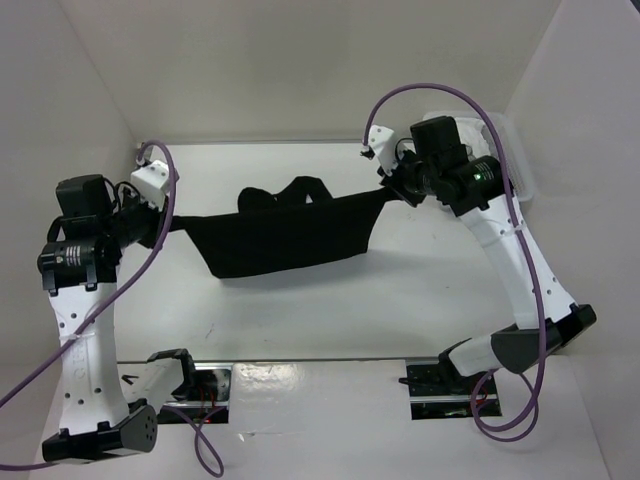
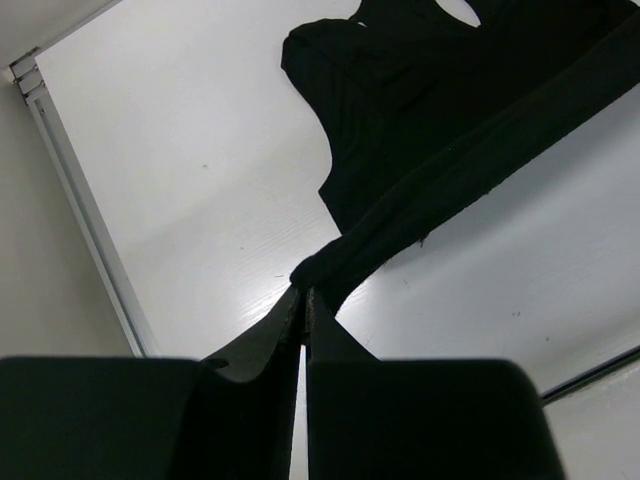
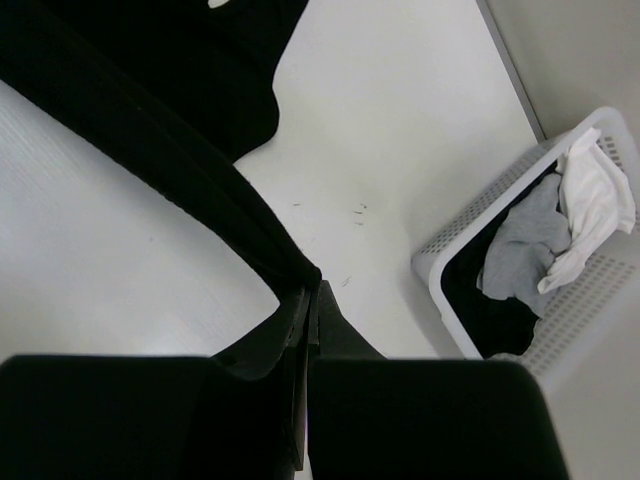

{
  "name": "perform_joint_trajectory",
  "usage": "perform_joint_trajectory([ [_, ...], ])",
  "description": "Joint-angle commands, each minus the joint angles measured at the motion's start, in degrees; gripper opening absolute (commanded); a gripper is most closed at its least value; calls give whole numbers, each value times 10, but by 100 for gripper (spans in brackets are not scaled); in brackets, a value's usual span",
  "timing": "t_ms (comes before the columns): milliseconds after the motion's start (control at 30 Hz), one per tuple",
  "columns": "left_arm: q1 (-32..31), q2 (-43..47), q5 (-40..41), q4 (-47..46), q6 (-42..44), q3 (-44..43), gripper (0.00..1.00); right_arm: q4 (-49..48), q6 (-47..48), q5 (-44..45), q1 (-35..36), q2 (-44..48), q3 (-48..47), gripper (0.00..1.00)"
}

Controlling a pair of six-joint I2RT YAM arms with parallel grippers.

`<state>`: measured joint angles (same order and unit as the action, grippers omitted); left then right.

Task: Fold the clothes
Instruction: Fold the tank top

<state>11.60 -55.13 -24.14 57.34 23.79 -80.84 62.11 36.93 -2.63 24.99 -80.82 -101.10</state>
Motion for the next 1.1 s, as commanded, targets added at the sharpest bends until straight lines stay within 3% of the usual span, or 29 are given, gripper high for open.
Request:
perform_joint_trajectory([
  [0,5,-12,-6,-37,-1,2,7,-46,-5,22,1,-6,10,0],
  [467,-18,-108,76,-149,-30,31,11,-121,11,51,1,-151,-18,0],
  [1067,-23,-325,77,-235,-66,-41,11,-91,24,46,-33,-331,-231,0],
])
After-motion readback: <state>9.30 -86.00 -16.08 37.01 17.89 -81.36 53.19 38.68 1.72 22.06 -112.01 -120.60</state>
